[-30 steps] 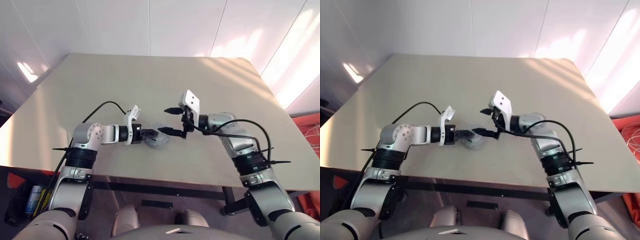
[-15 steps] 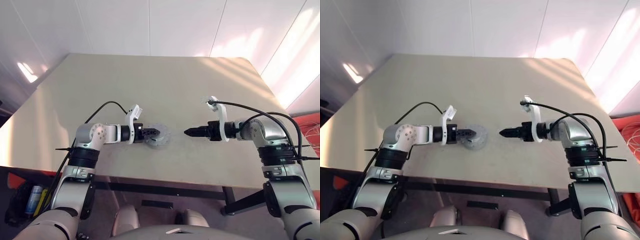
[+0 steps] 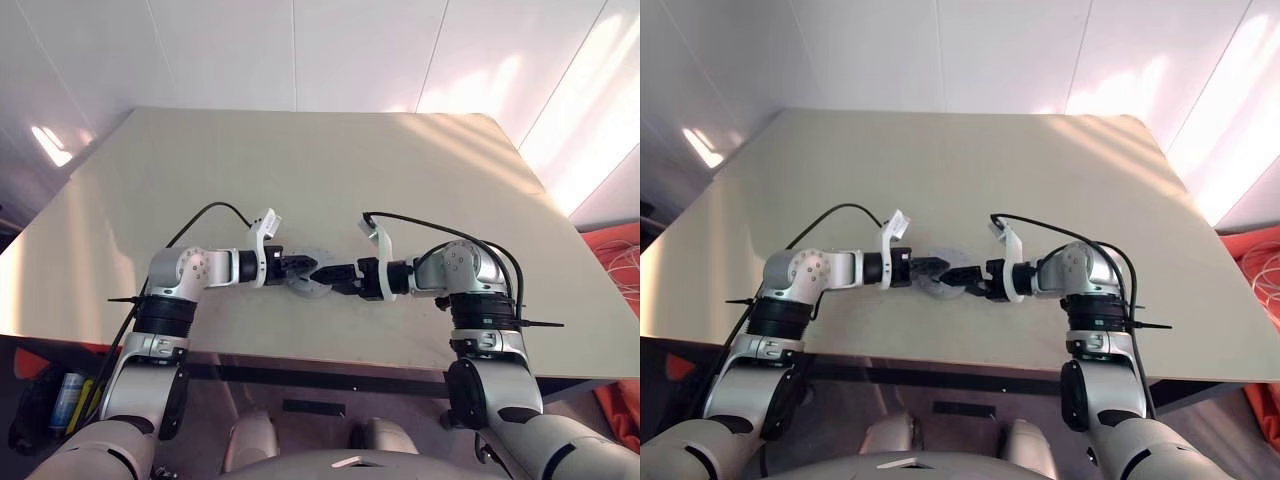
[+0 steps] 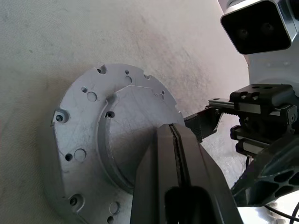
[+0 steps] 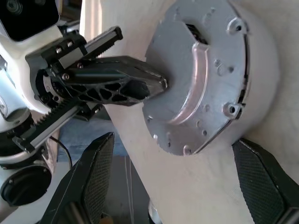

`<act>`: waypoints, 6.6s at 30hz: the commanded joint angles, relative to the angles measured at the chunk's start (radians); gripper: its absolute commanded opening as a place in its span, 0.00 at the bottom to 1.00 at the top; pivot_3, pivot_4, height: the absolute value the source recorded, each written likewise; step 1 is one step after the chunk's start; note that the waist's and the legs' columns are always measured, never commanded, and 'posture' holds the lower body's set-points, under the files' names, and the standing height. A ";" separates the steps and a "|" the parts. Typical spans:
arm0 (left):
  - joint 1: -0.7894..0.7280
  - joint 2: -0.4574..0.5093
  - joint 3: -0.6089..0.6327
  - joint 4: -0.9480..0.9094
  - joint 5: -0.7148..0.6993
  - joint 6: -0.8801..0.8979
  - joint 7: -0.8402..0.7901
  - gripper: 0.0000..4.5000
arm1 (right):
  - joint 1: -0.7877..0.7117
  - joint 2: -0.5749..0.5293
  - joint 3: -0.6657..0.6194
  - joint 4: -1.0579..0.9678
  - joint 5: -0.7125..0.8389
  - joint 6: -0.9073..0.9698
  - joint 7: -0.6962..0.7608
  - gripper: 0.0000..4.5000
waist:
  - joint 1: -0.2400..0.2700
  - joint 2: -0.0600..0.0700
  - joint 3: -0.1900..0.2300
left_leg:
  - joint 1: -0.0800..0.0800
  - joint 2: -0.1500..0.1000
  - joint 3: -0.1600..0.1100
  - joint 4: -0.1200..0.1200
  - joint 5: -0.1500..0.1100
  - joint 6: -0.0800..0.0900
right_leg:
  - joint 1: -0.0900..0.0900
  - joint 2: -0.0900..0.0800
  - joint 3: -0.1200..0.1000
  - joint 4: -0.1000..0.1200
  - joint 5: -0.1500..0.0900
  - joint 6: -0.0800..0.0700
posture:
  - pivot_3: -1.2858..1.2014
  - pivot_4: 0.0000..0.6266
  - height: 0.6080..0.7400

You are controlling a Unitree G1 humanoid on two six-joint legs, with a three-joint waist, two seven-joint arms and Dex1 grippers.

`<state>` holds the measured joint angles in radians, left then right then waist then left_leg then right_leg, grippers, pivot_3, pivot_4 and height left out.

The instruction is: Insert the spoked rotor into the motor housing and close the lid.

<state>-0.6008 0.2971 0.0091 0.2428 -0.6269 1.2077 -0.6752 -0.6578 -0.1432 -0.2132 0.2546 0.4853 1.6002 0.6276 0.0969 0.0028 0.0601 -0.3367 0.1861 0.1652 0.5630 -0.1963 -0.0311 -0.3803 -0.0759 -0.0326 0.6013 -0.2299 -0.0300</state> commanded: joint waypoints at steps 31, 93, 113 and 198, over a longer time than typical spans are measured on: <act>0.067 0.037 0.062 0.044 0.070 -0.027 0.106 0.00 | -0.160 0.174 -0.264 0.227 0.021 -0.239 -0.359 1.00 | -0.036 0.031 0.019 | 0.023 0.014 -0.021 -0.023 0.003 -0.005 | 0.017 -0.015 -0.086 -0.067 -0.001 0.001 | 0.52 0.00 1.00; 0.148 0.070 0.117 -0.051 0.031 0.026 0.138 0.00 | -0.226 0.267 -0.248 0.282 0.146 -0.169 -0.298 1.00 | -0.001 0.011 -0.007 | 0.003 0.016 -0.016 -0.029 0.018 -0.030 | -0.004 0.020 -0.021 0.008 -0.013 -0.024 | 0.52 0.00 1.00; 0.146 0.077 0.118 -0.056 0.029 0.025 0.146 0.00 | -0.266 0.339 -0.246 0.319 0.145 -0.239 -0.297 1.00 | -0.005 0.010 -0.007 | 0.004 0.019 -0.016 -0.027 0.019 -0.032 | -0.005 0.023 -0.022 0.008 -0.012 -0.030 | 0.52 0.00 1.00; 0.123 0.031 0.230 -0.016 0.029 -0.167 0.183 0.00 | -0.316 0.258 -0.258 0.587 0.086 -0.515 -0.379 0.46 | -0.002 0.010 -0.007 | -0.001 0.021 -0.016 -0.024 0.020 -0.035 | -0.008 0.028 -0.022 0.007 -0.008 -0.037 | 0.52 0.00 1.00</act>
<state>-0.4915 0.3364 0.2505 0.2145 -0.6079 1.0325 -0.5036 -0.9358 0.1037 -0.4718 0.8420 0.5503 1.0928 0.2522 0.0951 0.0126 0.0528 -0.3373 0.2067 0.1493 0.5388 -0.1758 -0.0657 -0.3878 -0.0483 -0.0546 0.6087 -0.2379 -0.0669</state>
